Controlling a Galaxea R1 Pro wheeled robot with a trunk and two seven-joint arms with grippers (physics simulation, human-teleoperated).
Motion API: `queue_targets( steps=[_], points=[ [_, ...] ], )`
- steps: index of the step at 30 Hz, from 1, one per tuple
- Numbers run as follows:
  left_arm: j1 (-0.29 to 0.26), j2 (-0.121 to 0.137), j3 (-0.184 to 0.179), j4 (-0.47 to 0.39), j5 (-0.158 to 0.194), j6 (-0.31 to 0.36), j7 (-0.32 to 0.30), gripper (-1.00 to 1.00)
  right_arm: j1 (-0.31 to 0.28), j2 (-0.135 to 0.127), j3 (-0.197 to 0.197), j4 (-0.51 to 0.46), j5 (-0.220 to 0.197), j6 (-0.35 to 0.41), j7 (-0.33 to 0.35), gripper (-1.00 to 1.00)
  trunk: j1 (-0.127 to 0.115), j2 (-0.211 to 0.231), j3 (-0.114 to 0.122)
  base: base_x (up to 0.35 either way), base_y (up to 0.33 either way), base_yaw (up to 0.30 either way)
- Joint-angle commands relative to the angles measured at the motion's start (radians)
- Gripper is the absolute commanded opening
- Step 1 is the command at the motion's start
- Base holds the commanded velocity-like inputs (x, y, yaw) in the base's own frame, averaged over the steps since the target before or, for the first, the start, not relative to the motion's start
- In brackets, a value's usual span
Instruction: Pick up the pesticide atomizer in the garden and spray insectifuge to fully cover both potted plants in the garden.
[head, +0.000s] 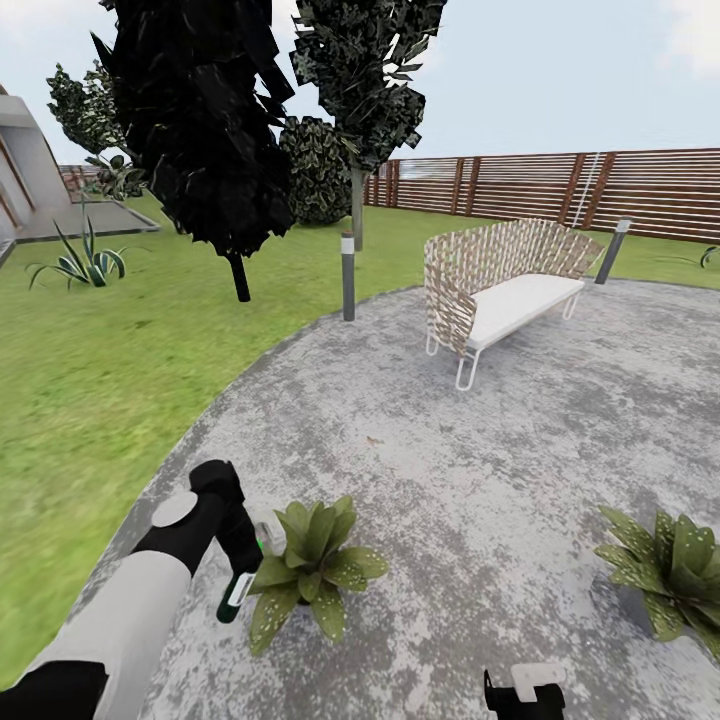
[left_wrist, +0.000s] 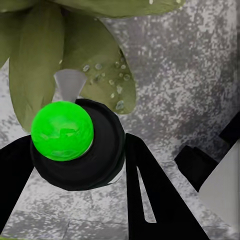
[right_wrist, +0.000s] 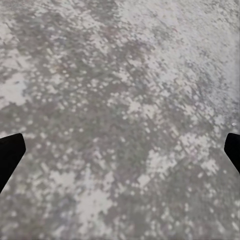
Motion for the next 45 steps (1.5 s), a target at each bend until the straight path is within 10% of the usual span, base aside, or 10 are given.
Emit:
queue_targets(
  steps=[1,11,19,34,40,45],
  points=[
    [0.000,-0.001,-0.001,-0.001,-0.006,0.011,-0.009,-1.00,-0.001,0.000,-0.005,0.002,0.010,-0.003,-0.005,1.00,0.000,0.000,-0.001,0.000,0.000,-0.011],
    [0.001,-0.014,-0.007,0.002,-0.007,0.009,-0.049,-1.00,-0.001,0.001,-0.005,0.002,0.010,-0.003,-0.005,1.00,0.000,0.000,-0.001,0.000,0.000,-0.253],
    [-0.003,-0.016,-0.097,0.000,-0.043,0.011,-0.060,-1.00,-0.001,0.001,-0.005,0.002,0.010,-0.003,-0.005,1.00,0.000,0.000,-0.001,0.000,0.004,-0.148],
    [-0.057,-0.024,-0.100,-0.001,-0.045,0.013,-0.060,-1.00,-0.001,0.001,-0.005,0.002,0.011,-0.003,-0.005,1.00,0.000,0.000,-0.001,0.078,0.266,-0.053],
    [-0.059,-0.050,-0.100,-0.001,-0.209,0.014,-0.060,-1.00,-0.001,0.001,-0.005,0.002,0.011,-0.003,-0.005,1.00,0.000,0.000,-0.001,0.058,0.108,-0.160],
    [-0.057,-0.068,-0.099,0.000,-0.227,0.014,-0.060,-1.00,-0.001,0.001,-0.005,0.002,0.011,-0.003,-0.005,1.00,0.000,0.000,-0.001,0.002,0.004,-0.007]
  ],
)
